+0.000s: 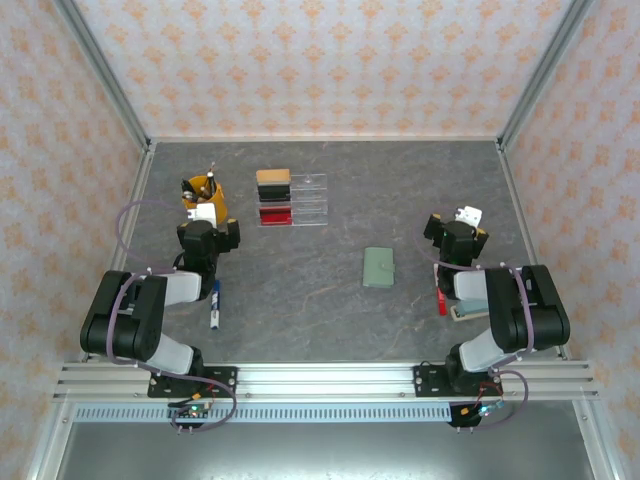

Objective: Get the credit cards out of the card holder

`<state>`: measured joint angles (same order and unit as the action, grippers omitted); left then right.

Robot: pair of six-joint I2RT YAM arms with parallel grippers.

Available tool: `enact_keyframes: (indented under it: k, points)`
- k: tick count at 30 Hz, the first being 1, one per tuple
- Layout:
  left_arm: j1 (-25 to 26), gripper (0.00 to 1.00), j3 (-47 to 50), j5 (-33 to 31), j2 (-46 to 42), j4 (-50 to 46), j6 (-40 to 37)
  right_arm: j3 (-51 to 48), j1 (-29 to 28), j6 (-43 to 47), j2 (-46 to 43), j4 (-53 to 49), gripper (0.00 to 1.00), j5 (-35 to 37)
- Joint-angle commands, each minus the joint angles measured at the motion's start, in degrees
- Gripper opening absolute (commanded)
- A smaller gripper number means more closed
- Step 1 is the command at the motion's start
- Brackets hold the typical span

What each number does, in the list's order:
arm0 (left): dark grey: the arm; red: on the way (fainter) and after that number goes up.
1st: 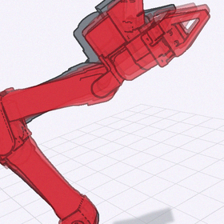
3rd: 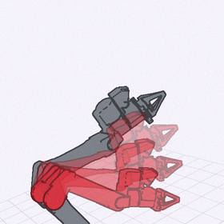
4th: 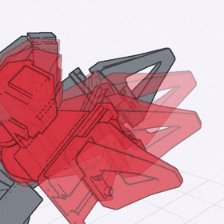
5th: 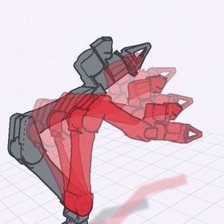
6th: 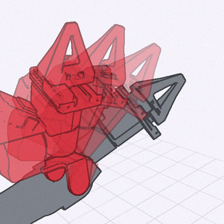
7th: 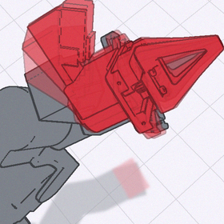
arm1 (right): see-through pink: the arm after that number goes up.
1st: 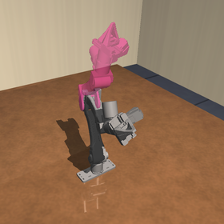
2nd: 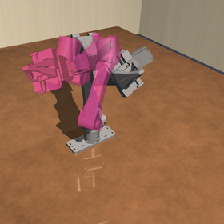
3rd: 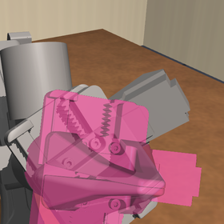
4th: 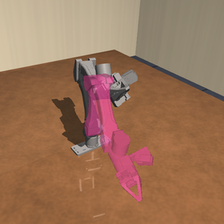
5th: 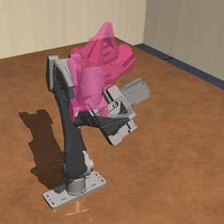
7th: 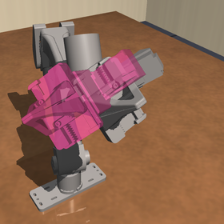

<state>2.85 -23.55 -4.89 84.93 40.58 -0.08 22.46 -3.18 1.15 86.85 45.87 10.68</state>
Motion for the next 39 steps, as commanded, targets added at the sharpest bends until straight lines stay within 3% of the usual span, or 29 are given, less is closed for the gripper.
enact_keyframes:
  k: [1, 34, 39]
  points:
    - [-0.22, 1.0, -1.06, -0.07, 0.92, 1.9, -0.78, 0.63, 0.28, -0.81, 0.1, 0.01, 1.0, 1.18]
    - [-0.22, 1.0, -0.85, -0.04, 0.75, 2.16, -0.79, 0.22, 0.29, -0.73, -0.05, 0.61, 1.0, 1.01]
    - [-0.22, 1.0, -3.15, -0.4, -3.18, -4.88, -0.61, 1.36, 0.27, -0.31, -3.56, -4.06, 1.0, 0.22]
